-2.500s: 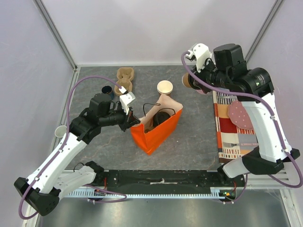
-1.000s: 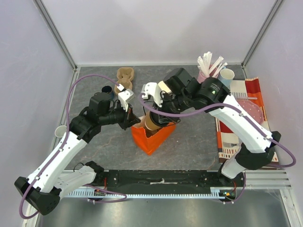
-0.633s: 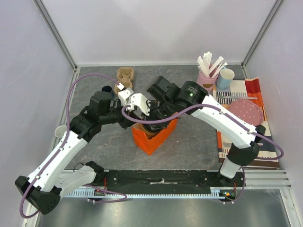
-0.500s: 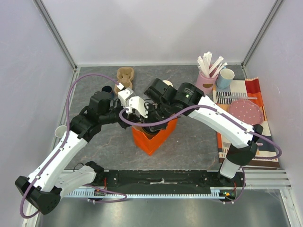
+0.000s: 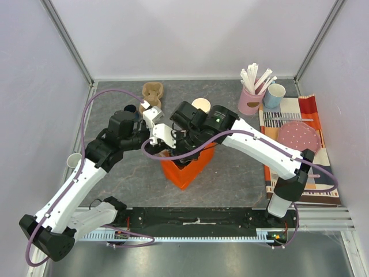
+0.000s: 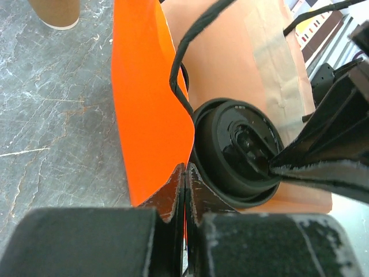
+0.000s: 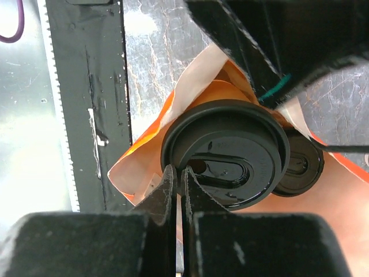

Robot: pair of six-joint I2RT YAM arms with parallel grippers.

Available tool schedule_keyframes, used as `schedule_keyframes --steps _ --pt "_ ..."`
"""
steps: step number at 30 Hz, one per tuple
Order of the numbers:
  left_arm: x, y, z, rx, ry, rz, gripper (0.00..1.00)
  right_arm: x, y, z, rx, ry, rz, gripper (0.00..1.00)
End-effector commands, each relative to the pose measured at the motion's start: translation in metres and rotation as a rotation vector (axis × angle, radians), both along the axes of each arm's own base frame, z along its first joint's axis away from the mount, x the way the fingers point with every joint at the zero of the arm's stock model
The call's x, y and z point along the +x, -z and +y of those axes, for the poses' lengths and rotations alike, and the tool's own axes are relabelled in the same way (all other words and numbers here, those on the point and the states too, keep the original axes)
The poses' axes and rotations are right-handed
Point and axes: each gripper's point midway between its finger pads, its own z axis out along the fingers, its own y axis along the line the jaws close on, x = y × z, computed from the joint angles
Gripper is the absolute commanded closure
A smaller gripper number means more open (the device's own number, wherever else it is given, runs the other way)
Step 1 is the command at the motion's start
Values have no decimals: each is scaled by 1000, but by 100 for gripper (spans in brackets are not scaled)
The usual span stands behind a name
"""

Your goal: Pack the takeout coffee

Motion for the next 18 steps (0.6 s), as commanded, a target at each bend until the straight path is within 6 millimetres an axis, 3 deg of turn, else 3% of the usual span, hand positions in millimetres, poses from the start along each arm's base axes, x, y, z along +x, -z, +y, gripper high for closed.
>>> schedule_keyframes --steps 1,11,18 --pt "2 -26 -12 -70 28 -28 98 -10 30 15 -79 -64 11 100" --pt "8 -25 -3 -87 -21 -11 98 -20 18 -3 -105 -79 -55 100" --pt "2 -28 -4 -93 30 -55 98 -9 38 7 -140 -135 -61 100"
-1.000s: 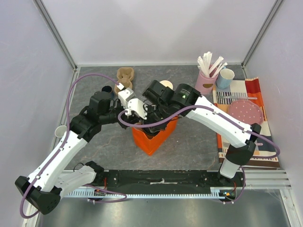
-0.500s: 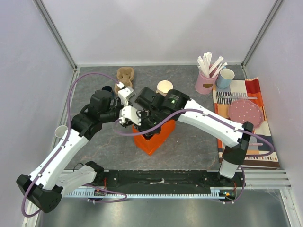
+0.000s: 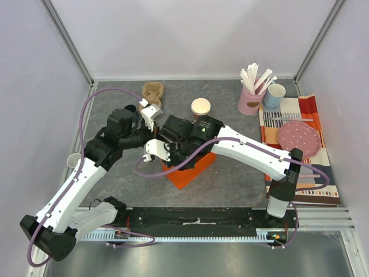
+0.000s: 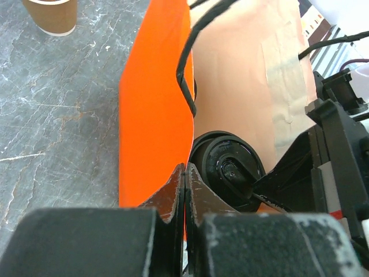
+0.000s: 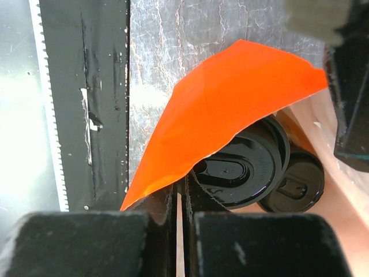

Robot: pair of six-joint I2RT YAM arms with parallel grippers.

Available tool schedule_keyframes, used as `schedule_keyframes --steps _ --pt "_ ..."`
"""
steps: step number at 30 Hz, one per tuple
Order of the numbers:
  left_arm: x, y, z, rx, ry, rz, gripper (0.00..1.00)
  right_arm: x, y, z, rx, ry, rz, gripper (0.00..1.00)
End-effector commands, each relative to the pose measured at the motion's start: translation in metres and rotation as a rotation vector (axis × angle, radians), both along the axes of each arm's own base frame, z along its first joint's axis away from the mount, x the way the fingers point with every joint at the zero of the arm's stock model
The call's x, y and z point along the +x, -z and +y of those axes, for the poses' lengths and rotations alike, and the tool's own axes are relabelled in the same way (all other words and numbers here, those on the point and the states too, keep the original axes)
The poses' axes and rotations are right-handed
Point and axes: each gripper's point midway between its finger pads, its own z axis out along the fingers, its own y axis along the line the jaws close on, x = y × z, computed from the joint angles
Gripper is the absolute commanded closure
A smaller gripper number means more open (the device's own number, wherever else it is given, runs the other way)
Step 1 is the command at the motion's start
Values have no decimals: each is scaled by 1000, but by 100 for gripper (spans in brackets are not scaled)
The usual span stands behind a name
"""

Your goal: Pack the takeout coffee

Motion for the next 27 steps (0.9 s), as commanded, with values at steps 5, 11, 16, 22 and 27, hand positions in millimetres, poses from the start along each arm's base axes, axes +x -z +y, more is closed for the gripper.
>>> schedule_keyframes --steps 5,11,16,22,27 --pt "-7 -18 -4 -60 49 -73 98 9 38 0 -98 -89 -3 100" --pt "-22 -7 -2 -82 66 -41 98 11 66 -10 -168 -132 -13 100" --pt "-24 -8 -1 -85 70 -50 98 8 73 -4 -155 -147 11 100" --pt "-23 -11 -4 -90 86 -56 98 6 88 -8 -185 -154 30 97" --pt "-26 -11 -5 -97 96 -45 98 13 86 -4 -172 -149 1 78"
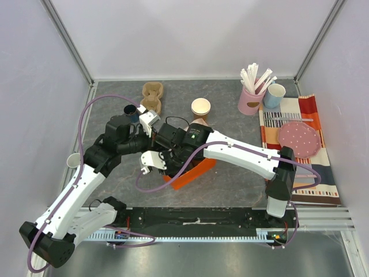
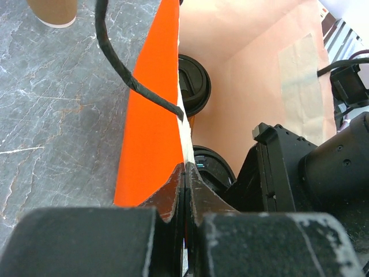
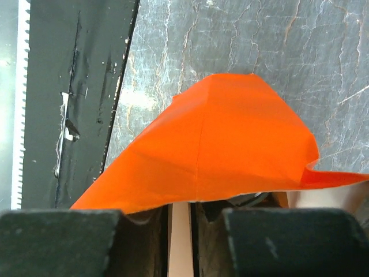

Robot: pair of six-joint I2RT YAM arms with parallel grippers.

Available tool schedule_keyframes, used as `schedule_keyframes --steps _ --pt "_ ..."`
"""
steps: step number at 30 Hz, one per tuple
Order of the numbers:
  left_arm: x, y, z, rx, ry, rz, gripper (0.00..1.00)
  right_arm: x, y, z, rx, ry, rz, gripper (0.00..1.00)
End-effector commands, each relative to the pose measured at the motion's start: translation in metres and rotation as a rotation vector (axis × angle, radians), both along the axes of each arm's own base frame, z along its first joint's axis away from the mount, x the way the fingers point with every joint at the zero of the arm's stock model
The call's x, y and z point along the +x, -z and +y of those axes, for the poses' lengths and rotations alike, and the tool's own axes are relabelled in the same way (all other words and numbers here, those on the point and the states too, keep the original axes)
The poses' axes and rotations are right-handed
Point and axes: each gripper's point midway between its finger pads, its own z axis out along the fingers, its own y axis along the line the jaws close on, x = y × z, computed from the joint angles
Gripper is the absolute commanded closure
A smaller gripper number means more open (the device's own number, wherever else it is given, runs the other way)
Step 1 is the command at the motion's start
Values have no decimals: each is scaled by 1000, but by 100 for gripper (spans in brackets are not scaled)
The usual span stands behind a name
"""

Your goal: Pack the takeout coffee

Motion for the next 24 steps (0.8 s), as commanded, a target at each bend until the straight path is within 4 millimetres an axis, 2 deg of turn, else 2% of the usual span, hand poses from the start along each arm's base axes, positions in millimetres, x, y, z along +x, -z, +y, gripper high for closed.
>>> schedule_keyframes --steps 1,6,15,19,24 --pt "-16 -26 -12 -88 90 -25 98 10 42 -24 -184 64 16 77" --pt "-18 -24 -12 -86 93 -16 98 14 30 -17 -149 84 2 64" --pt "-18 -16 -11 -63 103 -14 98 17 -20 -1 -18 112 -50 50" --pt "-17 -11 -9 -40 115 -25 98 17 -38 -3 25 116 -74 44" --pt "-16 -10 -9 -26 134 -48 98 19 -50 -7 49 123 -104 37"
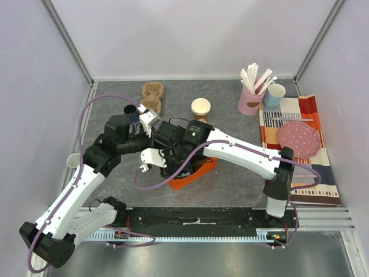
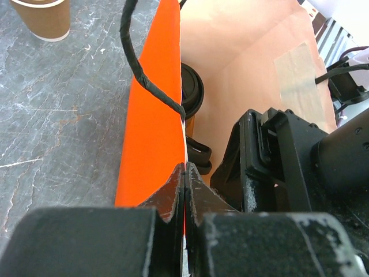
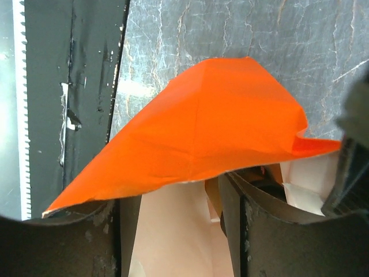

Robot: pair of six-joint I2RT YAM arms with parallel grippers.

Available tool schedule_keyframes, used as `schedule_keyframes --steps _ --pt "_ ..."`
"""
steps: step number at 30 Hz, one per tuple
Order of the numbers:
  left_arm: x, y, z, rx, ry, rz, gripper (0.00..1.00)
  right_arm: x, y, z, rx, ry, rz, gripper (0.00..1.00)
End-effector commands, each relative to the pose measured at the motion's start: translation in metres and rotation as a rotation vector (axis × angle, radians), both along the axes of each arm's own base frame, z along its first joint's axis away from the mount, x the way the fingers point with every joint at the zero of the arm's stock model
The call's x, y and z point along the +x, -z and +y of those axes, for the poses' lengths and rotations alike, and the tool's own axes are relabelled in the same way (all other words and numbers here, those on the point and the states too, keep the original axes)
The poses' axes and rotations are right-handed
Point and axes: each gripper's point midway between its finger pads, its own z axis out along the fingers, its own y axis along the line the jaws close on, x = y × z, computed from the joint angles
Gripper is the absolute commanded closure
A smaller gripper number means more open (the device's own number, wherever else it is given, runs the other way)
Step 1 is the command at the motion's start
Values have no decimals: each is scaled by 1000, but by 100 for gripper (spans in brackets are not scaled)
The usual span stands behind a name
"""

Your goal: Pack the takeout coffee

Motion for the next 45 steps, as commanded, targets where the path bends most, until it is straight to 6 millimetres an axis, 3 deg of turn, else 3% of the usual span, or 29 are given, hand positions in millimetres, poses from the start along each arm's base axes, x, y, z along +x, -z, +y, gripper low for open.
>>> schedule_keyframes --steps 1,4,7,8,29,32,35,37,38,39,41,42,44,45 --pt "-14 -4 -6 -5 95 -20 98 16 -36 -2 87 77 -84 36" --pt "-15 -1 -6 -2 98 -13 98 18 -42 -4 103 81 -99 29" --pt "-15 1 -6 1 98 -7 98 20 -52 -3 126 83 -124 13" --pt "-15 0 -6 1 97 -7 98 21 -54 -3 135 86 -130 12" --pt "-5 -2 -5 40 102 -48 98 27 -110 -24 277 202 -166 8" --pt "-4 -4 -5 44 102 -51 98 33 -123 -29 330 259 -161 8" --pt "-3 -4 -4 50 99 -50 98 40 -158 -33 478 344 -144 8" --pt "-3 -4 -4 50 99 -49 98 58 -186 -37 597 432 -137 8" --pt "-2 -4 -5 52 98 -48 98 59 -202 -40 667 483 -91 7" --pt "-2 -5 -5 51 97 -47 98 78 -213 -52 716 567 -87 7" --pt "-1 -3 -5 54 97 -41 98 95 -244 -64 849 682 -56 7" --pt "-1 -3 -5 55 97 -45 98 120 -252 -86 886 778 -81 6" --pt "0 -2 -5 58 97 -45 98 147 -272 -111 965 926 -81 8" --pt "-1 -3 -5 58 102 -50 98 171 -277 -142 984 1029 -122 10"
